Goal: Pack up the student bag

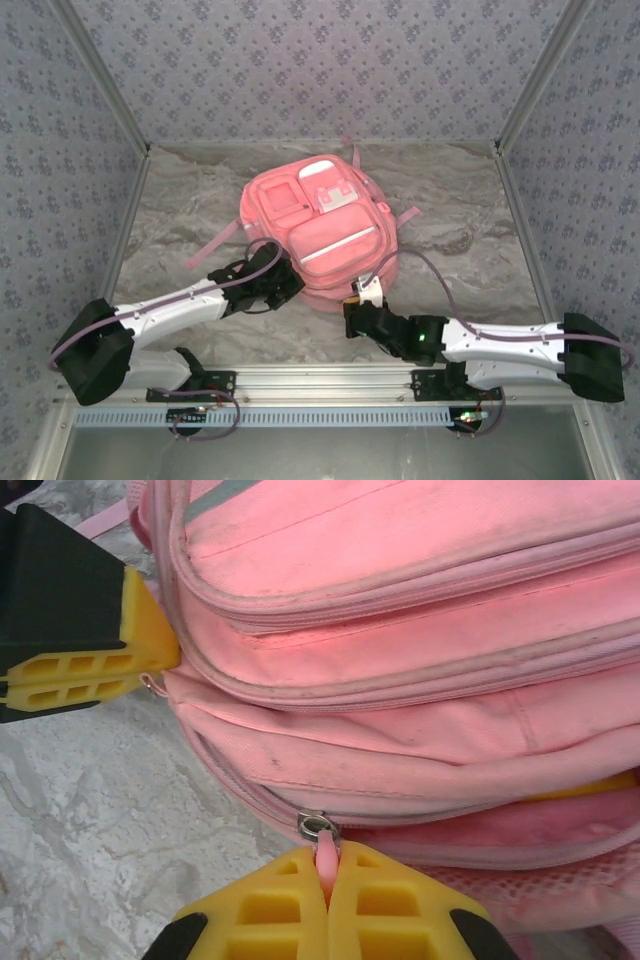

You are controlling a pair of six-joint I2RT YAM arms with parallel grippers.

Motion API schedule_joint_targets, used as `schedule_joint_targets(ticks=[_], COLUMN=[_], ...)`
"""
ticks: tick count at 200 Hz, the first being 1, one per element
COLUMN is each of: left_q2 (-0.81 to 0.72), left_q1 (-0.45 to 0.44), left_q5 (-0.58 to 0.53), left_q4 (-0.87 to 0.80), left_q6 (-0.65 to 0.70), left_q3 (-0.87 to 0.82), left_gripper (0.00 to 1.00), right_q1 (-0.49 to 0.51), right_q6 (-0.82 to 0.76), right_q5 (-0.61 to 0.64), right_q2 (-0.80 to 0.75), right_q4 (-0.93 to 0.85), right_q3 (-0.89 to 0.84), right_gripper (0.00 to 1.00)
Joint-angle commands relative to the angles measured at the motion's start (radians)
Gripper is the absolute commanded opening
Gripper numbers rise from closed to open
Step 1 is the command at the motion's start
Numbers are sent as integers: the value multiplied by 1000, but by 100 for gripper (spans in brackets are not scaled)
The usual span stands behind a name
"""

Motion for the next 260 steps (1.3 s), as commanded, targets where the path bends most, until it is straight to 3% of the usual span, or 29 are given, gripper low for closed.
schedule_joint_targets(ticks=[1,40,107,133,162,201,260], left_q2=[-29,-91,-187,-211,-244,-166,-26], left_q1=[22,81,165,166,94,-9,-55], left_q5=[-31,-68,-68,1,13,13,26], left_q4=[-35,-112,-182,-186,-170,-90,-24], left_q6=[25,91,152,99,1,-69,-82], left_q3=[32,51,28,7,-30,-30,16], left_gripper=[8,7,8,25,39,41,41], right_q1=[-6,6,5,4,5,1,-5], right_q6=[-45,-151,-170,-159,-148,-135,-119], right_q5=[58,14,-94,-127,-137,-128,-102], right_q2=[-26,5,163,214,241,239,196], right_q4=[-70,-46,98,152,170,169,177], right_q3=[4,49,110,139,154,136,95], right_gripper=[0,0,0,0,0,0,0])
